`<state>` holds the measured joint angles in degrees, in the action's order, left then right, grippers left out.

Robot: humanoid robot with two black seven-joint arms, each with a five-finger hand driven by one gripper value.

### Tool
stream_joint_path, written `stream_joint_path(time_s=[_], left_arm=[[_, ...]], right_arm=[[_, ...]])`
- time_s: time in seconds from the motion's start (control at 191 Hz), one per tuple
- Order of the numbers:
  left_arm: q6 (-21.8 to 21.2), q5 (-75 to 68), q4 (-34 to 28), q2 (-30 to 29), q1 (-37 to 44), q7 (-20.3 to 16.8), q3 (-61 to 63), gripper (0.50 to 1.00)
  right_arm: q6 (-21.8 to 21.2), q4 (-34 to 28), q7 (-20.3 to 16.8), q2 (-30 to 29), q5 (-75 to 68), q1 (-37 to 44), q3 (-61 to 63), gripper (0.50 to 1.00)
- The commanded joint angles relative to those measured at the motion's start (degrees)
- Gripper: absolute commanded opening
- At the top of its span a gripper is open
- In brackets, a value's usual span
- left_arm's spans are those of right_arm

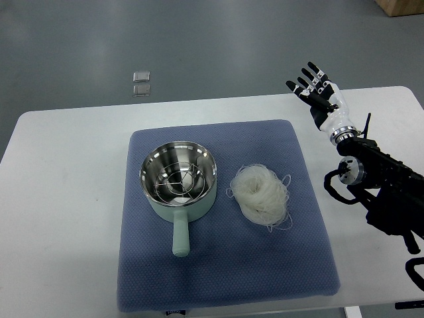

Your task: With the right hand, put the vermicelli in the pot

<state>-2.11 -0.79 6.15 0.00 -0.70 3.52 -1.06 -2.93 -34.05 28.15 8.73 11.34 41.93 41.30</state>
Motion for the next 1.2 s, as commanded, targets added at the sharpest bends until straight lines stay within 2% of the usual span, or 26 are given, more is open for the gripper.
stream_joint_path(time_s=[0.0, 0.146, 0.392, 0.554, 0.753, 0.894, 1.019, 1.197], left_arm=[[0.00, 0.00, 0.00, 0.00, 0.00, 0.00, 0.00, 1.000], [0.00, 0.00, 0.00, 0.00, 0.00, 0.00, 0.00, 1.000], [0.00, 0.00, 0.00, 0.00, 0.00, 0.00, 0.00, 1.000], [0.00, 0.00, 0.00, 0.00, 0.00, 0.00, 0.00, 1.000], [0.00, 0.00, 0.00, 0.00, 0.00, 0.00, -0.08, 1.000], [0.00, 0.00, 0.00, 0.00, 0.00, 0.00, -0.08, 1.000], [0.00, 0.00, 0.00, 0.00, 0.00, 0.00, -0.08, 1.000], [0.00, 0.00, 0.00, 0.00, -0.09, 0.00, -0.08, 1.000]], right_arm=[[0.12, -0.40, -0.03, 1.02, 0.44, 0.26, -0.43, 0.919], [-0.32, -0.76, -0.12, 3.48, 3.51, 0.96, -1.14, 0.921], [-2.60, -3.57, -0.20, 9.28, 27.16, 3.95, -3.78, 0.921], [-9.02, -10.42, 0.32, 16.13, 39.89, 6.76, -7.20, 0.919], [-14.82, -17.28, 0.67, 23.70, 54.49, 11.42, -12.83, 0.919], [-21.94, -20.44, 3.57, 27.21, 62.22, 15.82, -14.94, 0.919], [-27.30, -26.59, 5.16, 30.20, 68.64, 19.24, -17.84, 0.919], [-28.62, -32.84, 5.33, 30.46, 75.85, 21.35, -22.67, 0.919]])
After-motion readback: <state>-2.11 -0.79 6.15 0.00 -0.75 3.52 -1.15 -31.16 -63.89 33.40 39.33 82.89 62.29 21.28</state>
